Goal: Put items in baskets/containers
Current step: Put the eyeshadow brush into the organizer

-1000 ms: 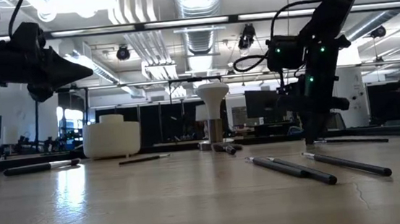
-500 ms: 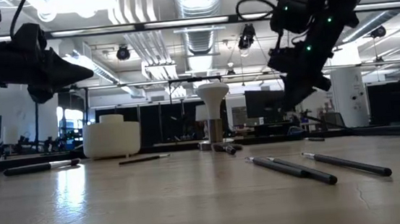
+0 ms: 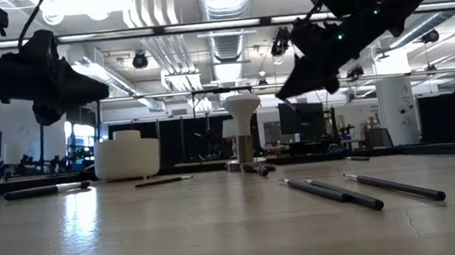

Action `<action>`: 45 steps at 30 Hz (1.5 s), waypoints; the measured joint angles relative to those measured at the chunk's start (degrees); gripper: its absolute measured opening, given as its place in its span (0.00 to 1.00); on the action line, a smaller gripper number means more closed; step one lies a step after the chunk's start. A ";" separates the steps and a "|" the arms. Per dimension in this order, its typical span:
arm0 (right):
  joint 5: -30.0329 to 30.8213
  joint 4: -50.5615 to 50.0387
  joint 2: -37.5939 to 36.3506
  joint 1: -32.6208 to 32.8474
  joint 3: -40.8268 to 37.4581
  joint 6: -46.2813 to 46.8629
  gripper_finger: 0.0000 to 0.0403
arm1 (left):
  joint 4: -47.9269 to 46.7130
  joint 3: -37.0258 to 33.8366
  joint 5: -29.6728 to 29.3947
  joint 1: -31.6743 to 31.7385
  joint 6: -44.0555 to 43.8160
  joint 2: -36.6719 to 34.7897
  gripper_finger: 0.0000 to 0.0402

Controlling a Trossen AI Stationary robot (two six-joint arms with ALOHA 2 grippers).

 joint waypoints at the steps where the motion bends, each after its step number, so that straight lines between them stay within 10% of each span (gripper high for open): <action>1: 0.00 2.32 0.34 0.63 -0.10 -0.48 0.03 | 1.55 0.00 0.19 0.00 -0.63 0.81 0.22; 22: -9.84 51.41 15.98 6.67 2.59 -6.09 0.03 | 34.83 5.35 11.24 -0.09 7.92 26.14 0.35; 45: -16.59 52.96 27.21 5.90 18.62 -5.88 0.03 | 37.45 25.48 19.67 -0.06 17.21 50.53 0.35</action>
